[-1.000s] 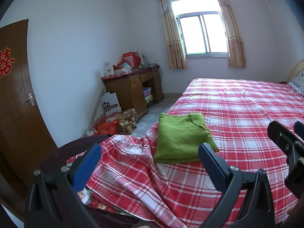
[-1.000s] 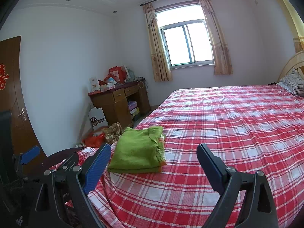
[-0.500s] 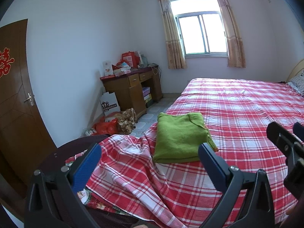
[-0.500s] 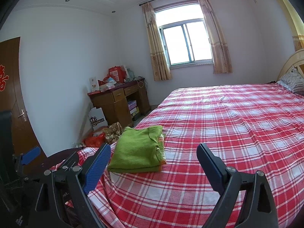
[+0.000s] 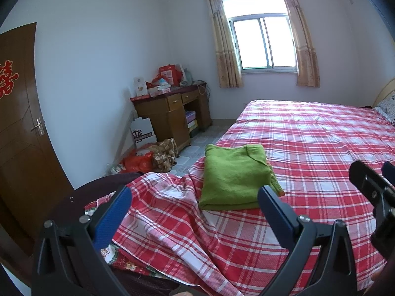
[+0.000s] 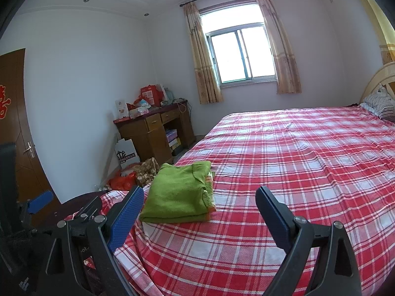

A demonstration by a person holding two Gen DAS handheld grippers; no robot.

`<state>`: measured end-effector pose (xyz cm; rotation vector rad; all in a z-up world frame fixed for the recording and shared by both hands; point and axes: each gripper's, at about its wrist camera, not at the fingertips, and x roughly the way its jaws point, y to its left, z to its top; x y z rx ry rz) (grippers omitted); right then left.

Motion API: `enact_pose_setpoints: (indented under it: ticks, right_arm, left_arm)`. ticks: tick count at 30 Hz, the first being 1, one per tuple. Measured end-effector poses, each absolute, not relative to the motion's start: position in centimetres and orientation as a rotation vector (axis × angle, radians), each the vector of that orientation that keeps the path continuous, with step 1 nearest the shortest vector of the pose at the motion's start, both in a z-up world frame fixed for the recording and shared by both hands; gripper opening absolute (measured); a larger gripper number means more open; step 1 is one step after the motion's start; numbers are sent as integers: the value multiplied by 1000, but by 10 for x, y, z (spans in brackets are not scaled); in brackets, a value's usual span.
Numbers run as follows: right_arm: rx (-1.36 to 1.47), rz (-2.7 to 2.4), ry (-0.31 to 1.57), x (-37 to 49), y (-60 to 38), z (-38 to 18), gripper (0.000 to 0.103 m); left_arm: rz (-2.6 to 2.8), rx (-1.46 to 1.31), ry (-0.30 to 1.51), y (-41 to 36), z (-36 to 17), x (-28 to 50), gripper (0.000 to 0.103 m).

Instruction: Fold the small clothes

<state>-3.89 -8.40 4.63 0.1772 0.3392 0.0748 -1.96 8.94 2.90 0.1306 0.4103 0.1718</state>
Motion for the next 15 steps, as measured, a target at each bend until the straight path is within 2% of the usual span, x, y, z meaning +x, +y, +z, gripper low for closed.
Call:
enact_pose_setpoints:
  ticks: [15]
  right_arm:
    - [186, 67, 354, -37, -81, 43, 92]
  left_arm:
    - [209, 90, 451, 102, 25, -10, 103]
